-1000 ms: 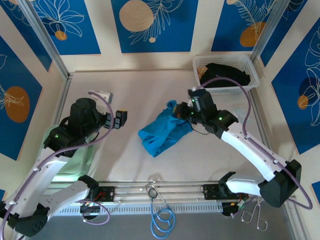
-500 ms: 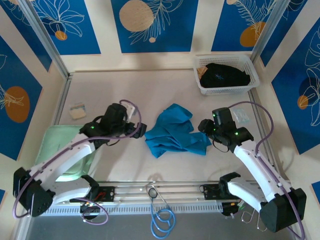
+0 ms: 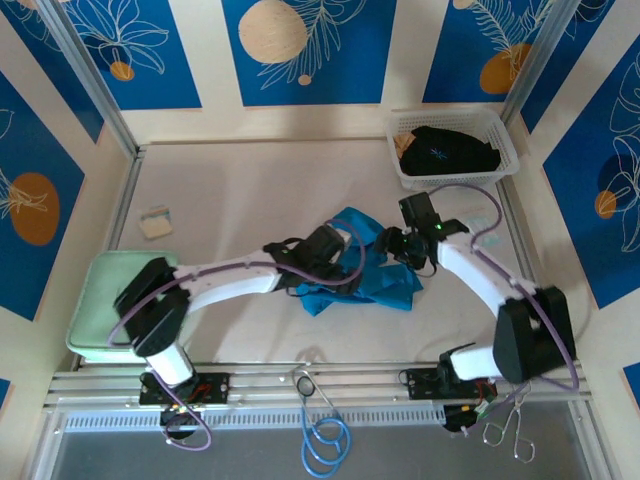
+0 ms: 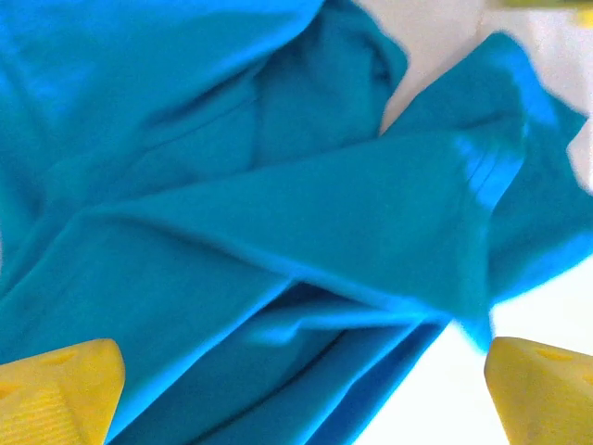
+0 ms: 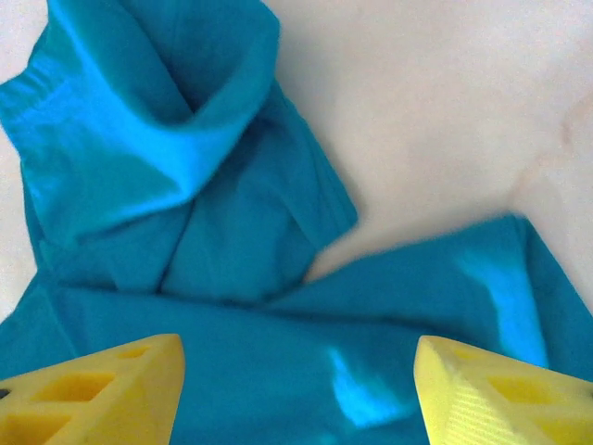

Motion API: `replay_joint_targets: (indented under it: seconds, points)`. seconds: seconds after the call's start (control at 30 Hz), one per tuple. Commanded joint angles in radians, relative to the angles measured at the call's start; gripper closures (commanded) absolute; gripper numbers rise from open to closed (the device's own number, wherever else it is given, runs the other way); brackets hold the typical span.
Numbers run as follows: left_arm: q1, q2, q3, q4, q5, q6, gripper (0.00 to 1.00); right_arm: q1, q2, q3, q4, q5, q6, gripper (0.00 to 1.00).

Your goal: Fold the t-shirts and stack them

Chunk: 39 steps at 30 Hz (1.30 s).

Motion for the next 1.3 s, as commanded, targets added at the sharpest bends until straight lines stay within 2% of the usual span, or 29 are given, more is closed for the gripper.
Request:
replay_joint_targets:
  seconds: [0.0, 0.13, 0.3, 0.4, 0.43, 0.53, 0.63, 0.67, 0.9, 1.27]
  points:
    - [-0.029, 0.095, 0.107, 0.025, -0.07, -0.155, 0.01, -0.023, 0.134, 0.088, 0.07, -0.044, -0.067, 0.35]
    - [-0.028, 0.201, 0.155, 0.039, -0.067, -0.276, 0.01, -0.035, 0.283, 0.194, 0.09, -0.051, -0.079, 0.36]
    - [-0.032, 0.297, 0.182, 0.051, -0.001, -0.359, 0.0, -0.036, 0.41, 0.294, 0.095, -0.066, -0.084, 0.37]
    - [-0.033, 0.309, 0.175, 0.058, 0.018, -0.373, 0.11, -0.038, 0.463, 0.333, 0.095, -0.088, -0.081, 0.46]
    - [-0.033, 0.302, 0.172, 0.058, 0.015, -0.371, 0.17, -0.039, 0.474, 0.34, 0.096, -0.097, -0.078, 0.51]
    - [-0.035, 0.29, 0.166, 0.055, 0.009, -0.36, 0.48, -0.036, 0.498, 0.346, 0.109, -0.122, -0.063, 0.7]
    - [-0.035, 0.284, 0.157, 0.047, 0.027, -0.352, 0.84, -0.037, 0.502, 0.345, 0.112, -0.13, -0.05, 0.96]
    - [-0.035, 0.277, 0.147, 0.047, 0.032, -0.348, 1.0, -0.037, 0.498, 0.344, 0.113, -0.128, -0.045, 1.0]
    - [-0.035, 0.101, 0.029, 0.044, -0.006, -0.279, 1.0, -0.059, 0.377, 0.312, 0.094, -0.065, -0.045, 1.0]
    - [-0.023, -0.308, 0.0, -0.297, -0.205, -0.054, 1.0, -0.153, 0.117, 0.142, 0.092, 0.112, 0.008, 1.0]
